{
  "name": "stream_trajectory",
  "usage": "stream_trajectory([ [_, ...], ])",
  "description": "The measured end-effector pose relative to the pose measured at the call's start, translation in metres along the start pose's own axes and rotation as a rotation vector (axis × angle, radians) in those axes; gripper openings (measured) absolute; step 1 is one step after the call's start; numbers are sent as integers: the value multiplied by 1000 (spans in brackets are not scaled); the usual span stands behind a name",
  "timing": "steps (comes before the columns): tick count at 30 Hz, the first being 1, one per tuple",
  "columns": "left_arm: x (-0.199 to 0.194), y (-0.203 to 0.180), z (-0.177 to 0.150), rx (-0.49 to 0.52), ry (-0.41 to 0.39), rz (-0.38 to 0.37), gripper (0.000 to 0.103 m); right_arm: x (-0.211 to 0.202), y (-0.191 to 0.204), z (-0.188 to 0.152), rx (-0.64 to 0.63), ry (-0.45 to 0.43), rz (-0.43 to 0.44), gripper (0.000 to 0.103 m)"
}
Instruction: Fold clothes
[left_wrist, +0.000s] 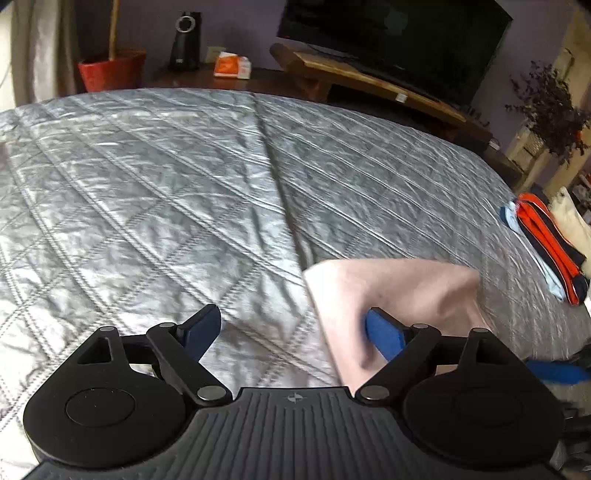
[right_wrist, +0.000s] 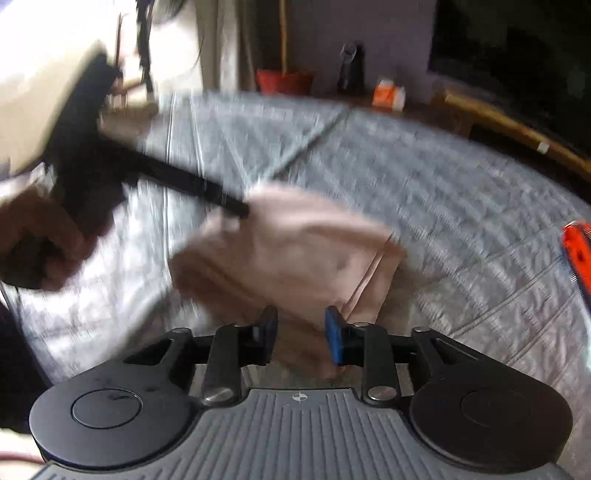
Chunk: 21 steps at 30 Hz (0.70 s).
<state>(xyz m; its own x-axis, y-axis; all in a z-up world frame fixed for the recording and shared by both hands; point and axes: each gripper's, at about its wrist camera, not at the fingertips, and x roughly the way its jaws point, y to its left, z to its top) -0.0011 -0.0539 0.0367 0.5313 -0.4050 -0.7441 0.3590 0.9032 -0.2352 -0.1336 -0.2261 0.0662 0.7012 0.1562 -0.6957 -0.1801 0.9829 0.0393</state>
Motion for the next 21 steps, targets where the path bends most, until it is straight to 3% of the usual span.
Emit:
stream_trajectory([
  [2, 1, 7, 2, -15, -3, 20, 90, -5, -2, 7, 32, -37, 6, 41],
  [6, 4, 17, 3, -35, -3, 56, 90, 19, 1, 18, 21, -26, 4, 41],
  [11, 4, 29, 7, -71, -8, 66, 90, 43, 7, -3, -25, 53, -19, 42],
  [13, 5, 33, 8, -90, -5, 66, 90, 43, 0, -1, 14, 67, -4, 44],
  [16, 6, 39, 9, -106, -3, 80, 90, 30, 0, 7, 46, 21, -17, 45],
  [19, 5, 43, 9, -119, -5, 93, 90, 19, 11, 22, 81, -69, 23, 59],
  [21, 4, 44, 9, -127, -5, 95, 90, 25, 28, 29, 38, -78, 60, 66],
])
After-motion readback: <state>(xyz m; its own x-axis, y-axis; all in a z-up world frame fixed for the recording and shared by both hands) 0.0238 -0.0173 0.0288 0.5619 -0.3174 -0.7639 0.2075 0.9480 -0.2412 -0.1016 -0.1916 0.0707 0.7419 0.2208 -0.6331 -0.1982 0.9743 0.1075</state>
